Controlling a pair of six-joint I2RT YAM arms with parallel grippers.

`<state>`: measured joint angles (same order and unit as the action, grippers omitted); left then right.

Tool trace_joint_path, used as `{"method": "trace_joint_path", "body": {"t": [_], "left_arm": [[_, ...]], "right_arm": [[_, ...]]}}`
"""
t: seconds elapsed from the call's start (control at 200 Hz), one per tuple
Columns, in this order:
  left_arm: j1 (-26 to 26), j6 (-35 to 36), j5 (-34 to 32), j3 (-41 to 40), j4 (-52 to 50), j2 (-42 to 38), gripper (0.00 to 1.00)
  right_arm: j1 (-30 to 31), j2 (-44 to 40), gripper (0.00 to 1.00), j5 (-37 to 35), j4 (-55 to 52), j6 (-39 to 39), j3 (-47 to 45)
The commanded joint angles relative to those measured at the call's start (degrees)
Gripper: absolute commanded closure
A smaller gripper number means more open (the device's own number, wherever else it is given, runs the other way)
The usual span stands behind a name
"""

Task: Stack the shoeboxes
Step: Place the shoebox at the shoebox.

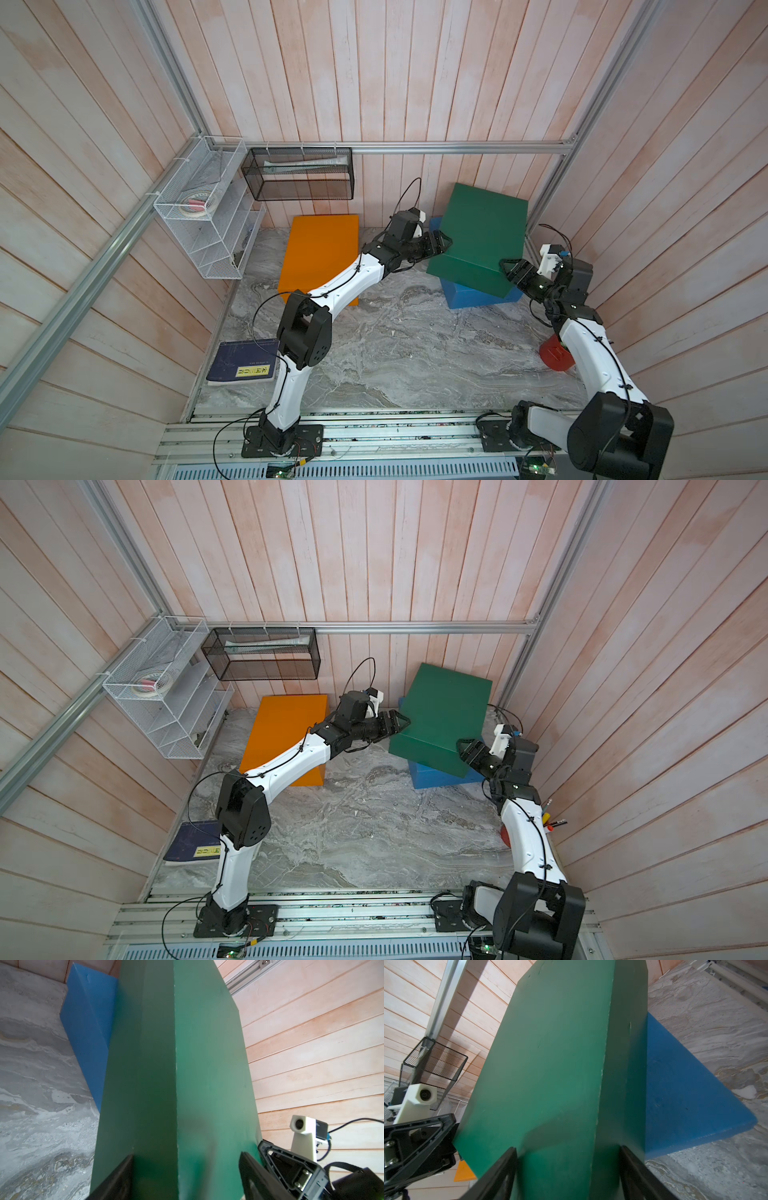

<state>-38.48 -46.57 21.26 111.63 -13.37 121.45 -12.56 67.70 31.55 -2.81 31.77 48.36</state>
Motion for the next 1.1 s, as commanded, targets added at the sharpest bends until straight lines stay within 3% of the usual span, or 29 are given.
{"method": "trace_joint_path", "body": {"t": [0.0, 0.23, 0.295, 0.605, 0.965, 1.095], "left_arm": [[-3.1, -1.0, 7.7, 1.5, 6.0, -0.5, 0.20], [-3.1, -1.5, 7.1, -2.4, 6.7, -1.8, 0.12], [-3.0, -1.3, 6.4, -3.7, 6.7, -2.5, 0.11], [-2.1, -1.1, 3.3, -9.2, 6.8, -5.8, 0.01], [-0.4, -1.0, 3.0, -11.0, 8.2, -7.8, 0.00], [-0.2, -1.2, 3.4, -11.9, 8.8, -8.3, 0.00]], "right_arm": [[1.6, 0.4, 0.16, 7.1, -1.8, -1.8, 0.3], [-0.6, 0.1, 0.09, 4.5, -1.9, -0.2, 1.0], [-1.3, -0.1, 0.02, 4.3, -2.0, 0.0, 1.2], [-3.6, -1.3, 0.02, 1.9, -4.6, -0.8, 2.6], [-8.0, -1.2, 0.03, -0.9, -8.0, -0.6, 6.1], [-9.8, -0.1, 0.13, -1.1, -5.8, 1.3, 7.2]]}}
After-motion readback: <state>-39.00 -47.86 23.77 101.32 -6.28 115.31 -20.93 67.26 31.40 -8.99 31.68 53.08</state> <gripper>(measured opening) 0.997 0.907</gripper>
